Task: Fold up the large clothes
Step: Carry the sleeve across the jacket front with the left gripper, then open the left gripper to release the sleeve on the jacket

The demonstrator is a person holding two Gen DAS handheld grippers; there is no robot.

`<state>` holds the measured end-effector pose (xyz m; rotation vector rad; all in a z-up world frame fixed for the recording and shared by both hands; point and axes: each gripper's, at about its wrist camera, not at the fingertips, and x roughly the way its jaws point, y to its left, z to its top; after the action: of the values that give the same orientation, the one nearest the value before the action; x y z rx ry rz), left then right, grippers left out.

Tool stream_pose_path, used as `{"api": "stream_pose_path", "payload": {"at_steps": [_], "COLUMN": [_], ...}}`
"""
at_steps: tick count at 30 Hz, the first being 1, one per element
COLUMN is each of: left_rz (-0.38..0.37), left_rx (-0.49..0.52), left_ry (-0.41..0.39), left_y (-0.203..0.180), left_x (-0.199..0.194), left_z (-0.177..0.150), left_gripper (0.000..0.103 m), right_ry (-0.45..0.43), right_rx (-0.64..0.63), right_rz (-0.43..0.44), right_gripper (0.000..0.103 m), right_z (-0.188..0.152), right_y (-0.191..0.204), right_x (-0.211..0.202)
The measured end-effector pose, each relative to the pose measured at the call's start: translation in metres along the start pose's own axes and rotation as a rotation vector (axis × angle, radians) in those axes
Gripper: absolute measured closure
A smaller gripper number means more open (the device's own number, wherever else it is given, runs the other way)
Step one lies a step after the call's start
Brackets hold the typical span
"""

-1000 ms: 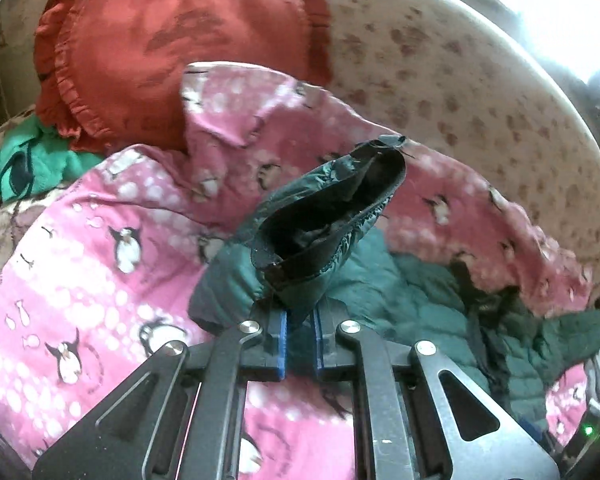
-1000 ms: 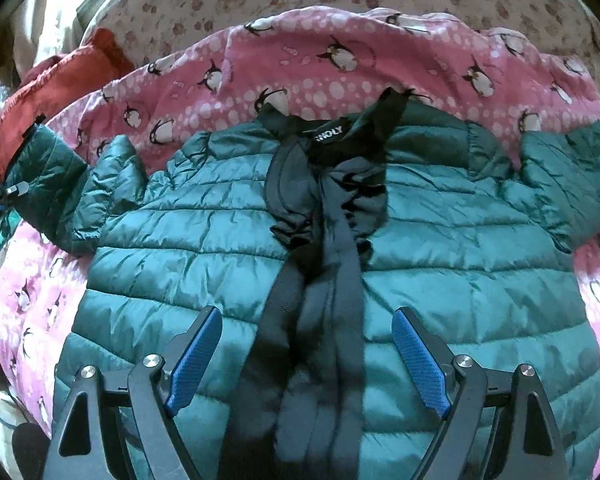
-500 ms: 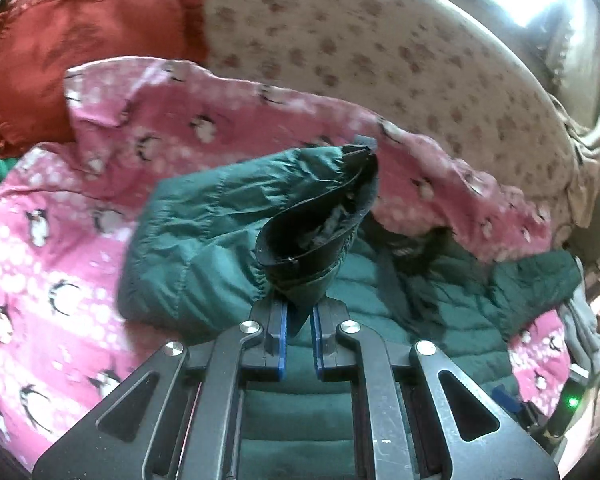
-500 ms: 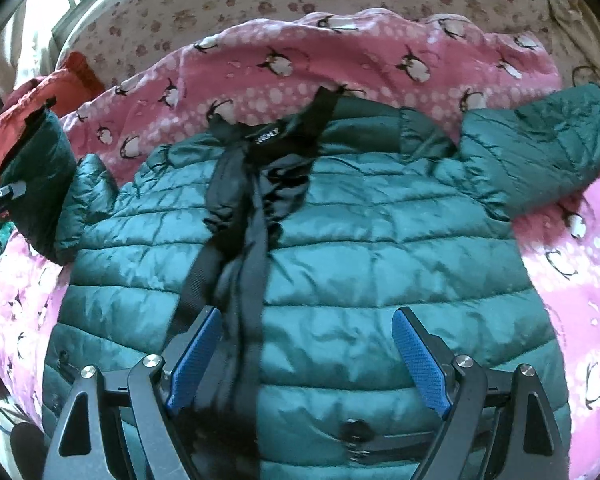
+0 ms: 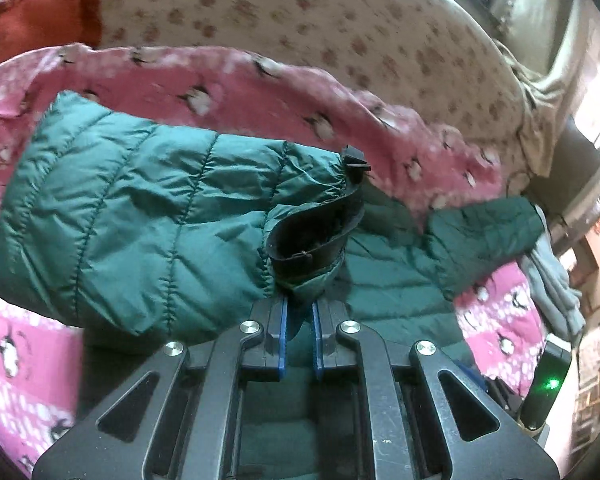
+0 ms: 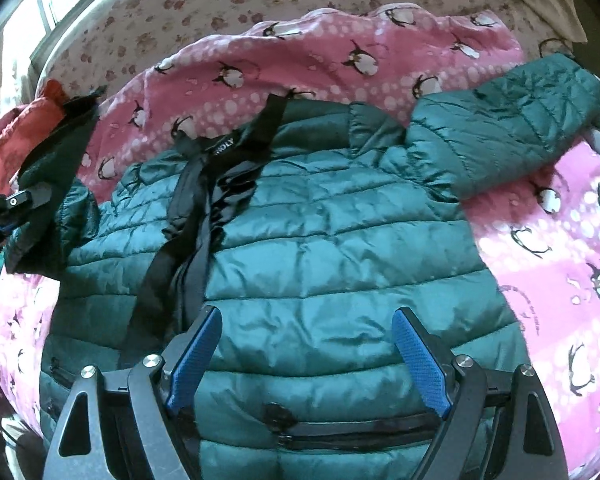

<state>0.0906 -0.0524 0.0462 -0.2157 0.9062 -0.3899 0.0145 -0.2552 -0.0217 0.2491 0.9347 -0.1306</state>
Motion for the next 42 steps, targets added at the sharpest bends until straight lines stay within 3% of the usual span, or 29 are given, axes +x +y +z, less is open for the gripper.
{"api": "stream_pose_path", "payload": {"at_steps": [9, 19, 29, 35, 38, 40, 42], "left_rz": [-0.033, -0.005, 0.04, 0.014, -0.035, -0.056, -0.063], "left_rx": [0.04, 0.044, 0.101, 0.09, 0.068, 0.058, 0.043], "left_ry": [0.083, 0.165, 0.122, 0.141, 0.16, 0.158, 0.117], "left_y": [-0.035, -0.045, -0.051, -0.048, -0.043, -0.041, -0.034], "left_x": [0.038, 0.077, 0.066, 0.062, 0.054, 0.044, 0.029], "left_z": [-0.014, -0.038, -0.041, -0.04, -0.038, -0.039, -0.039], "left_gripper": [0.095, 0.095, 0.094, 0.094, 0.08, 0.055, 0.04], "right_ry": [-0.009, 0.022, 0.02, 0.038, 0.039, 0.042, 0.038], "right_rx": [0.057, 0.07, 0.057, 0.042, 0.055, 0.071, 0.092], "right_rz": [-0.028, -0.052, -0.057, -0.049, -0.028, -0.018, 0.002], "right_gripper": [0.017, 0.017, 0.017, 0.017, 0.017, 0.017, 0.017], "right_z": [0.0, -0.004, 0.002, 0.003, 0.002, 0.002, 0.003], "right_y": [-0.034, -0.051, -0.042, -0.033, -0.037, -0.041, -0.045], "right_x": [-0.008, -0.003, 0.0, 0.005, 0.004, 0.002, -0.001]}}
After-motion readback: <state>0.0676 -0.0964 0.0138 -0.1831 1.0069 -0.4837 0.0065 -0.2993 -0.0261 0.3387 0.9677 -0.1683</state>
